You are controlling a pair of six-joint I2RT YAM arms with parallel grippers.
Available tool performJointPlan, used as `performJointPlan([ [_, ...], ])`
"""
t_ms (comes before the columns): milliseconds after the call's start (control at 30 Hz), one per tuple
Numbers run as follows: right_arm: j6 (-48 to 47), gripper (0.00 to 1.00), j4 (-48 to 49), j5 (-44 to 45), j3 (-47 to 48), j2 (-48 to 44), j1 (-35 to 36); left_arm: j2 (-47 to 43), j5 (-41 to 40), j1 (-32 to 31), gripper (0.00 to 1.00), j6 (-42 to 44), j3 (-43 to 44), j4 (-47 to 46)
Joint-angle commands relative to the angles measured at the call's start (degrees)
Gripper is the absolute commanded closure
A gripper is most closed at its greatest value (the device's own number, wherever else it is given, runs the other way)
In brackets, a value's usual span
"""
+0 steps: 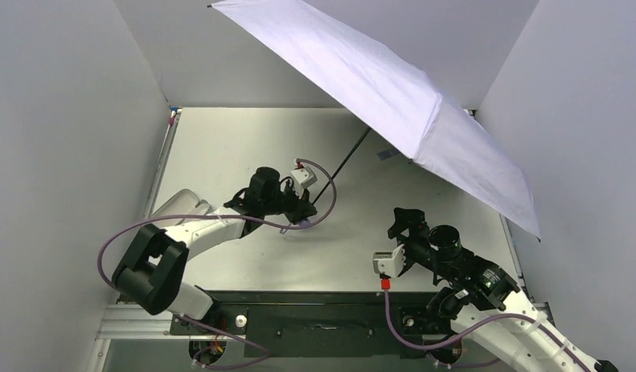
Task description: Open the umbrella
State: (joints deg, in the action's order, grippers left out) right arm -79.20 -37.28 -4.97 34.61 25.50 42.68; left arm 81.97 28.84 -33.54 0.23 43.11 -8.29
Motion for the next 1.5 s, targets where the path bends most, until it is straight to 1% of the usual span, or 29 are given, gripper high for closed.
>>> performJointPlan([
  [0,13.92,0.25,-5.58,-1.48,0.05,1.45,1.04,3.88,2.21,-1.12,1.00,2.10,0.86,-9.98],
  [100,16.40,0.24,-2.30,1.94,-3.68,2.12,1.98,5.92,1.25,-1.96,1.00,3.61,0.90,-9.51],
  [233,19.35,0.24,3.57,9.01,-7.93,2.76,3.57,7.13,-0.34,-2.20,0.99,6.52,-0.02,-7.31],
  [267,20.11,0.24,4.70,10.66,-8.39,2.77,3.95,7.01,-0.61,-2.17,0.97,7.19,-0.25,-6.33],
  [300,20.43,0.24,5.67,11.42,-9.36,2.70,4.38,6.41,-1.09,-2.15,0.91,7.61,-0.89,-5.40],
  [400,21.41,0.24,7.21,14.94,-11.44,2.08,4.90,4.89,-1.41,-2.22,0.83,9.46,-2.79,-4.18],
  [433,21.60,0.24,8.01,16.30,-12.40,1.96,5.10,4.03,-1.46,-2.21,0.71,9.53,-3.09,-3.50],
  [467,21.75,0.24,8.54,17.18,-13.28,1.74,5.16,3.53,-1.65,-2.09,0.53,9.35,-3.42,-3.10],
  [500,22.05,0.24,9.22,18.92,-13.66,1.70,5.54,2.42,-1.75,-1.99,0.46,9.20,-3.58,-1.96],
  [533,22.33,0.24,9.45,19.90,-14.37,1.74,5.78,1.71,-1.90,-1.38,0.26,8.70,-4.05,-1.62],
  [567,23.08,0.24,10.15,22.09,-14.69,2.03,6.31,0.01,-1.75,-0.84,0.17,7.41,-4.33,-1.57],
  [600,23.50,0.24,10.49,23.11,-15.24,2.24,6.65,-1.71,-1.32,0.20,0.03,6.93,-4.59,-1.25],
  [633,24.49,0.24,11.16,24.84,-15.48,2.60,7.21,-2.69,-1.02,0.88,0.00,6.33,-4.52,0.13],
  [667,24.86,0.23,11.96,25.54,-16.25,2.57,7.36,-4.80,-0.84,2.15,0.02,6.26,-4.24,1.09],
  [767,24.99,0.23,14.15,28.51,-18.55,1.42,7.50,-9.68,-1.94,5.59,0.03,7.41,-4.19,6.50],
  [833,25.36,0.22,16.29,31.06,-20.25,1.15,7.40,-13.39,-3.68,8.95,0.03,9.42,-3.30,11.86],
  [867,25.56,0.22,16.91,31.60,-20.85,1.01,7.11,-15.24,-4.57,11.40,0.03,10.13,-2.73,15.98],
  [900,26.00,0.22,17.12,31.87,-20.96,0.51,6.87,-16.00,-6.93,12.54,0.03,11.41,-1.18,18.16],
  [933,26.22,0.21,17.43,31.67,-21.05,0.21,6.19,-17.07,-8.17,14.97,0.03,11.96,-0.13,22.36],
  [967,26.27,0.21,17.60,31.55,-21.11,-0.24,5.57,-17.36,-10.29,17.69,0.03,13.17,1.84,24.69],
  [1000,26.15,0.21,18.12,31.52,-21.23,-0.39,4.26,-17.68,-11.17,19.16,0.03,13.76,2.92,29.03],
  [1033,26.13,0.21,18.47,31.43,-21.38,-0.72,3.38,-17.75,-12.95,21.92,0.03,14.78,4.69,30.88],
  [1067,25.83,0.20,18.80,31.10,-21.49,-0.98,1.38,-18.02,-14.61,23.12,0.03,15.02,5.31,33.43],
  [1100,25.71,0.20,18.94,31.00,-21.57,-1.44,0.49,-18.05,-19.35,24.47,0.03,15.04,6.13,34.35],
  [1133,25.66,0.20,19.14,30.99,-21.63,-1.78,-1.30,-18.05,-22.21,24.83,0.03,15.52,6.56,36.80],
  [1167,25.71,0.20,19.15,30.99,-21.61,-2.47,-2.17,-18.11,-27.40,25.10,0.03,15.82,6.99,37.80],
  [1267,26.16,0.20,18.17,30.87,-21.46,-4.70,-6.50,-20.36,-35.90,25.45,0.03,15.03,6.24,39.79],
  [1367,26.54,0.20,16.83,30.51,-21.08,-6.38,-10.44,-24.48,-38.13,25.52,0.03,14.33,3.08,38.88],
  [1467,27.45,0.20,15.37,30.10,-20.69,-8.34,-12.92,-28.39,-40.07,25.39,0.03,13.92,0.01,37.53],
])
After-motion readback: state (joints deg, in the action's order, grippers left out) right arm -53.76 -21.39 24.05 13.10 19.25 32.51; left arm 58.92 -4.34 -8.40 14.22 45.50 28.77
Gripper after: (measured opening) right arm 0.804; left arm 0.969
